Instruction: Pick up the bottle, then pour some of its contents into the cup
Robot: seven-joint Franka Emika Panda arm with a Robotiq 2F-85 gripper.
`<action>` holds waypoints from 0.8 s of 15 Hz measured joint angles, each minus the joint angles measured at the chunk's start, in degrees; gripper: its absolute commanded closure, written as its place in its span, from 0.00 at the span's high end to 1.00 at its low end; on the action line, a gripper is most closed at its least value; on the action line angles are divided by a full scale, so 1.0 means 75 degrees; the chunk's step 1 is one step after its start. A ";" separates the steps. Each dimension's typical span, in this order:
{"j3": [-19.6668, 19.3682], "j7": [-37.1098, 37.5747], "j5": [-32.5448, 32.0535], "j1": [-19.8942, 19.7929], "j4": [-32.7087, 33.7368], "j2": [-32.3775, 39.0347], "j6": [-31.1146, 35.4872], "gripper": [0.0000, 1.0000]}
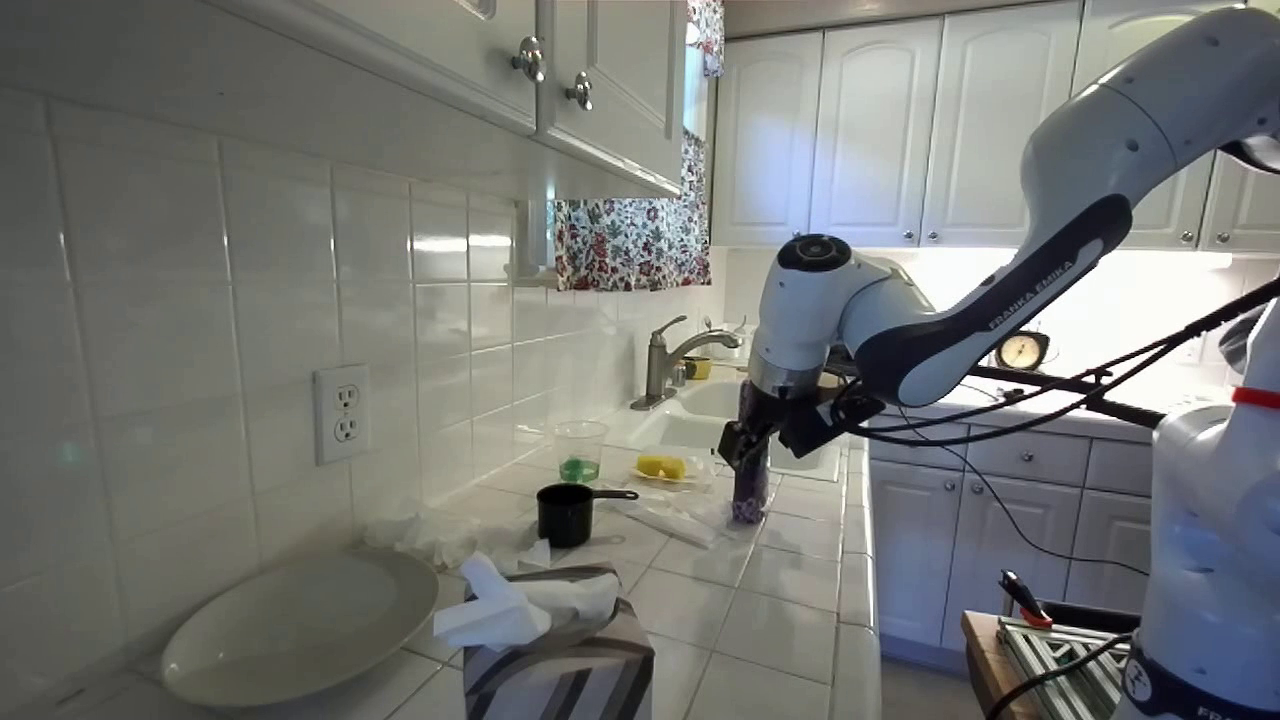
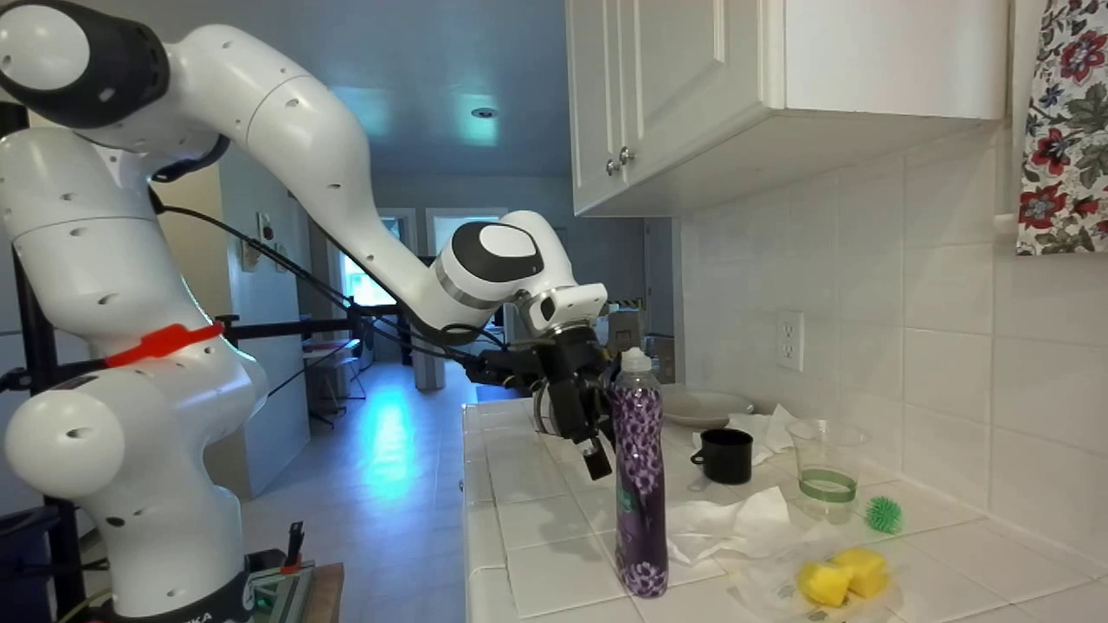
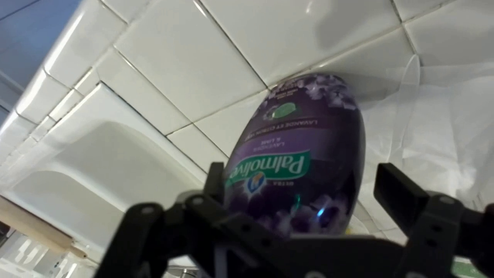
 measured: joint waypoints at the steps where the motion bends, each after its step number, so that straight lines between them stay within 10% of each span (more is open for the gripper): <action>1: -0.0007 0.0119 -0.0119 0.0046 0.0061 0.0080 0.0000 1.00; 12: -0.0313 0.1683 -0.1608 0.0572 0.0434 0.0654 -0.0285 1.00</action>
